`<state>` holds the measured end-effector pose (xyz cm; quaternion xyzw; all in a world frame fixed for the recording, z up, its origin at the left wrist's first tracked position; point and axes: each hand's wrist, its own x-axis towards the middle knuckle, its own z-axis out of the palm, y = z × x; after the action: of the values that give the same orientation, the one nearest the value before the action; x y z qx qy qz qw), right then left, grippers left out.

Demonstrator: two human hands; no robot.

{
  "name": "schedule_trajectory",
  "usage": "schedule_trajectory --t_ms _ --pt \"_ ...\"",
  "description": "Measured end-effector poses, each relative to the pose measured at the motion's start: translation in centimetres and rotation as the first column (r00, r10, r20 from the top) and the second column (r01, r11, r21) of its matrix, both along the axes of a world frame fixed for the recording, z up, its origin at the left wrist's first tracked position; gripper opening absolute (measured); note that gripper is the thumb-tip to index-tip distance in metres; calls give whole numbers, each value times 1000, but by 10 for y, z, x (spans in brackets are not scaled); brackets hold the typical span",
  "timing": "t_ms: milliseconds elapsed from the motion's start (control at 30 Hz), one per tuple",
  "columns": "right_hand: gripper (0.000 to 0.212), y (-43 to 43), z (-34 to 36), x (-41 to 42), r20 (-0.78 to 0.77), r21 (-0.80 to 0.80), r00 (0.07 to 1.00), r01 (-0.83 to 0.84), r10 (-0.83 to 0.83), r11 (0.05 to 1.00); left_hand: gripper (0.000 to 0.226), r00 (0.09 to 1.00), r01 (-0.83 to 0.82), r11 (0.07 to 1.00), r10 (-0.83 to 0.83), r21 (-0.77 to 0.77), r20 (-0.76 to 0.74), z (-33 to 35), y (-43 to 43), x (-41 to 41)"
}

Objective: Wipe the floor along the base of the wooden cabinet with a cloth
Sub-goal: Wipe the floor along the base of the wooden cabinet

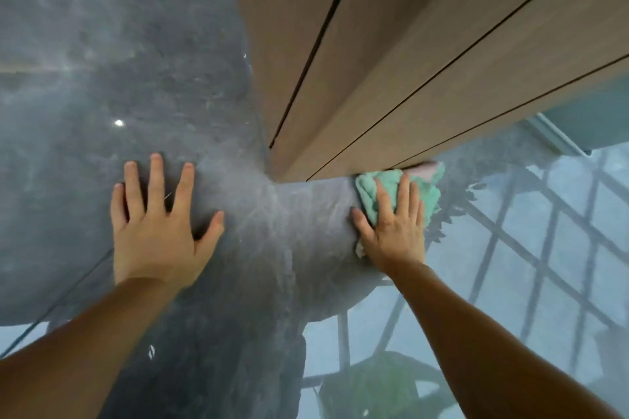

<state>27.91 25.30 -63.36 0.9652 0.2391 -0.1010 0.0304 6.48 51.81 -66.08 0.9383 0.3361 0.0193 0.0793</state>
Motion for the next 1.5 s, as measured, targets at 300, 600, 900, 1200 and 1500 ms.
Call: schedule_trajectory --t_ms 300,600,900,1200,1500 --pt "86 49 5 -73 -186 63 947 -256 264 965 83 997 -29 1000 29 -1 69 0 -2 2" --pt "70 -18 15 16 -137 -68 984 -128 117 990 84 999 -38 999 38 -15 35 5 -2 3" --pt "99 52 21 -66 -377 -41 880 -328 289 944 85 999 -35 999 36 -42 23 5 -1 4" --pt "76 30 28 -33 -225 -92 727 -679 649 729 82 998 -20 998 23 -59 57 10 0 3" --pt "99 2 43 8 -398 -317 914 -51 -84 947 83 1000 -13 996 14 -85 9 17 -3 2"
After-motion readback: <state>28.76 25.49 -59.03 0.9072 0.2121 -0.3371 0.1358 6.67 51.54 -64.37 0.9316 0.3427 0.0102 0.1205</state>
